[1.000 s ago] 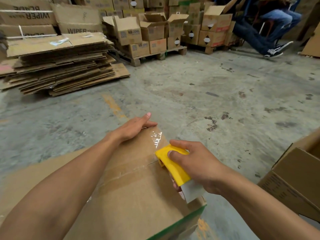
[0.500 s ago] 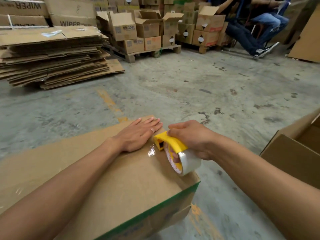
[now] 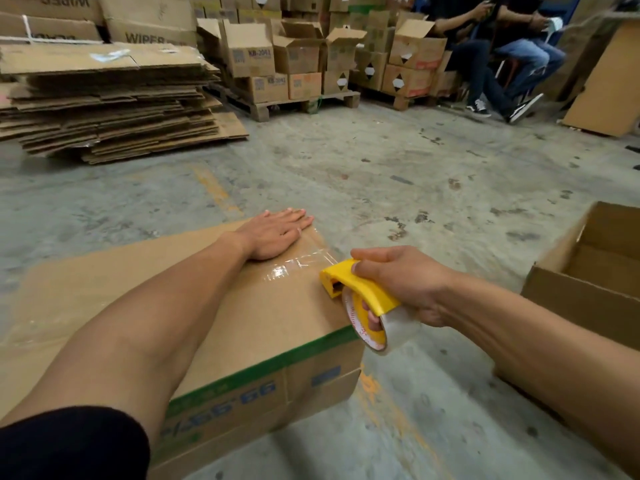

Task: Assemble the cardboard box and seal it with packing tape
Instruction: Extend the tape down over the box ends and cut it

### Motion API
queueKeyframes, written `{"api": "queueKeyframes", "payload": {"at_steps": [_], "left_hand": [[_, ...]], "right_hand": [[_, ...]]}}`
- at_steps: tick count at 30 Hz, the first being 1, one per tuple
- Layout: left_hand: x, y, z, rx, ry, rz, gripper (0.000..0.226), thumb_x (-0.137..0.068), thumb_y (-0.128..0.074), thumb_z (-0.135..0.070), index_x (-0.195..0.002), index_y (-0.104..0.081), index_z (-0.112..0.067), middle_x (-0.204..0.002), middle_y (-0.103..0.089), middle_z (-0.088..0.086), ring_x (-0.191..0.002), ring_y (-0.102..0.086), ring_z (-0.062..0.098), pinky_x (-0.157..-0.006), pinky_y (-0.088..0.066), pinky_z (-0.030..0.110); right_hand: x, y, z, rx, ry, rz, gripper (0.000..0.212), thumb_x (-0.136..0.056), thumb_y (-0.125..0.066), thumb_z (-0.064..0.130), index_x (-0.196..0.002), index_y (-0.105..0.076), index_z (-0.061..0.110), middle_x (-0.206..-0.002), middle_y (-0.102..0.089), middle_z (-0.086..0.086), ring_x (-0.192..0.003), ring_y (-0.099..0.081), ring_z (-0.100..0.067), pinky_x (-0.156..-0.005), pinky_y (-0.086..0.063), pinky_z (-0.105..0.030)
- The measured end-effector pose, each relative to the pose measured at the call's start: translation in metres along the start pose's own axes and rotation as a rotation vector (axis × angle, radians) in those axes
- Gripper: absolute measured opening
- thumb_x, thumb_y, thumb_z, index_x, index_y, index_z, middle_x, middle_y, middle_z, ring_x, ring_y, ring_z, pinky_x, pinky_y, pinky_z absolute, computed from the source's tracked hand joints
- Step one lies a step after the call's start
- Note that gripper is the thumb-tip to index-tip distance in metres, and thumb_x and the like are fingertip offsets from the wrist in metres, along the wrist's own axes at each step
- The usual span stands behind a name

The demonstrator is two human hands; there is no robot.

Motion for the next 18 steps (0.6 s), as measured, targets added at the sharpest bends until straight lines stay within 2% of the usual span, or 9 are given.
{"api": "queueKeyframes", "payload": {"at_steps": [3, 6, 9, 12, 13, 15, 18], "left_hand": [[0.011, 0.003, -0.016, 0.031, 0.075, -0.003, 0.052, -0.104, -0.013, -0.04, -0.155, -0.009, -0.031, -0.163, -0.002, -0.008, -0.15, -0.001, 0.01, -0.119, 0.0, 0.042], [0.034, -0.001, -0.049, 0.108, -0.001, -0.029, 0.051, -0.105, -0.014, -0.036, -0.155, -0.017, -0.025, -0.162, -0.01, -0.009, -0.149, -0.007, 0.007, -0.118, -0.002, 0.033], [0.051, -0.012, -0.073, 0.115, -0.084, 0.036, 0.051, -0.105, -0.011, -0.036, -0.154, -0.018, -0.027, -0.162, -0.01, -0.013, -0.148, -0.004, 0.005, -0.121, 0.0, 0.035], [0.054, -0.018, -0.076, 0.125, -0.075, 0.051, 0.05, -0.105, -0.007, -0.037, -0.154, -0.014, -0.031, -0.162, -0.006, -0.014, -0.148, 0.0, 0.004, -0.121, 0.002, 0.038], [0.054, -0.018, -0.075, 0.129, -0.071, 0.037, 0.05, -0.105, -0.006, -0.036, -0.154, -0.014, -0.032, -0.162, -0.005, -0.014, -0.148, 0.0, 0.003, -0.121, 0.002, 0.038], [0.057, -0.02, -0.074, 0.127, -0.073, -0.005, 0.049, -0.105, -0.007, -0.033, -0.153, -0.014, -0.035, -0.162, -0.006, -0.015, -0.148, -0.001, 0.004, -0.121, 0.001, 0.037], [0.059, -0.019, -0.069, 0.111, -0.056, -0.026, 0.049, -0.105, -0.009, -0.029, -0.153, -0.016, -0.037, -0.161, -0.006, -0.016, -0.148, -0.003, 0.005, -0.12, 0.001, 0.036]], "right_hand": [[-0.005, -0.005, -0.001, 0.031, 0.022, -0.033, 0.046, -0.093, -0.061, 0.011, -0.138, -0.05, 0.008, -0.061, -0.06, -0.012, -0.03, -0.053, -0.015, -0.038, -0.046, -0.025], [-0.006, -0.006, -0.001, 0.021, 0.019, -0.03, 0.039, -0.093, -0.06, 0.011, -0.132, -0.054, 0.007, -0.057, -0.058, -0.011, -0.038, -0.054, -0.019, -0.042, -0.048, -0.028], [-0.007, -0.006, 0.0, 0.031, 0.045, -0.04, 0.024, -0.092, -0.059, 0.01, -0.115, -0.065, 0.006, -0.062, -0.054, -0.007, -0.05, -0.051, -0.018, -0.056, -0.049, -0.036], [-0.009, -0.006, 0.001, 0.051, 0.04, -0.052, 0.027, -0.09, -0.062, 0.015, -0.117, -0.064, 0.011, -0.072, -0.056, -0.003, -0.06, -0.053, -0.017, -0.074, -0.054, -0.041], [-0.009, -0.006, 0.0, 0.044, 0.04, -0.052, 0.029, -0.09, -0.062, 0.015, -0.118, -0.064, 0.011, -0.073, -0.056, -0.004, -0.06, -0.053, -0.017, -0.074, -0.055, -0.041], [-0.002, -0.007, -0.001, 0.018, 0.044, -0.028, 0.028, -0.092, -0.06, 0.013, -0.12, -0.061, 0.009, -0.068, -0.057, -0.007, -0.053, -0.053, -0.019, -0.061, -0.055, -0.038], [0.023, -0.002, -0.01, -0.012, 0.021, 0.04, 0.044, -0.097, -0.053, 0.009, -0.14, -0.045, 0.011, -0.047, -0.054, -0.015, -0.035, -0.05, -0.024, -0.039, -0.048, -0.029]]}}
Point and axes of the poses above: each hand's wrist, its own x-axis away from the middle knuckle, its own y-axis out of the back of the hand, z = x × y, the point moved 6 cm from there along -x, towards the middle knuckle
